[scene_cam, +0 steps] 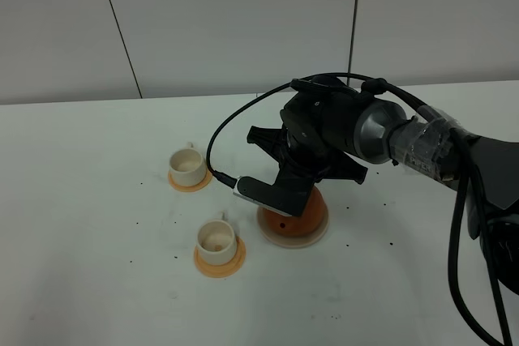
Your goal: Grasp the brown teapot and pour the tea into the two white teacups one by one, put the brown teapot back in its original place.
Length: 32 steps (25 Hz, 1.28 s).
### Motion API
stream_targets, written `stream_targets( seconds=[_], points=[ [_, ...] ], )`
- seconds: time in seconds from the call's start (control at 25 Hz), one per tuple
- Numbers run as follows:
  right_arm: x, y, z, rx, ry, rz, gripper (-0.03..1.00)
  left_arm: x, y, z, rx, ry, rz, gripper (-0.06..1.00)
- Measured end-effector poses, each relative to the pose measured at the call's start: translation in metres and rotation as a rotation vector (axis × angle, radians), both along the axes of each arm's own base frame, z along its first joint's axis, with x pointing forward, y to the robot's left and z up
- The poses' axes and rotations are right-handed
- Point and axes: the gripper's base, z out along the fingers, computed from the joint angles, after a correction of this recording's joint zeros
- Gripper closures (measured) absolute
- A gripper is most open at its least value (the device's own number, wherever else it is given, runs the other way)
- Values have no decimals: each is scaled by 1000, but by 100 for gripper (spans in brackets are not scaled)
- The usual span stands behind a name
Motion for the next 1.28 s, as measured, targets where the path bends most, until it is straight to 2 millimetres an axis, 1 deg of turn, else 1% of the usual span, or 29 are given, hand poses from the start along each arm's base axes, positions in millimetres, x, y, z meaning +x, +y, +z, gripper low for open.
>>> stream_targets(
  seconds=[0.24,0.68,1.04,1.28],
  points=[
    [-1,0,0,15,18,-12,86,0,0,0,0,0,0,71],
    [3,-8,2,76,68,-70,86,0,0,0,0,0,0,71],
    [-1,-8,7,85,94,-85,86,0,0,0,0,0,0,71],
    [-2,-8,6,91,115,-108,87,0,0,0,0,0,0,71]
  ],
)
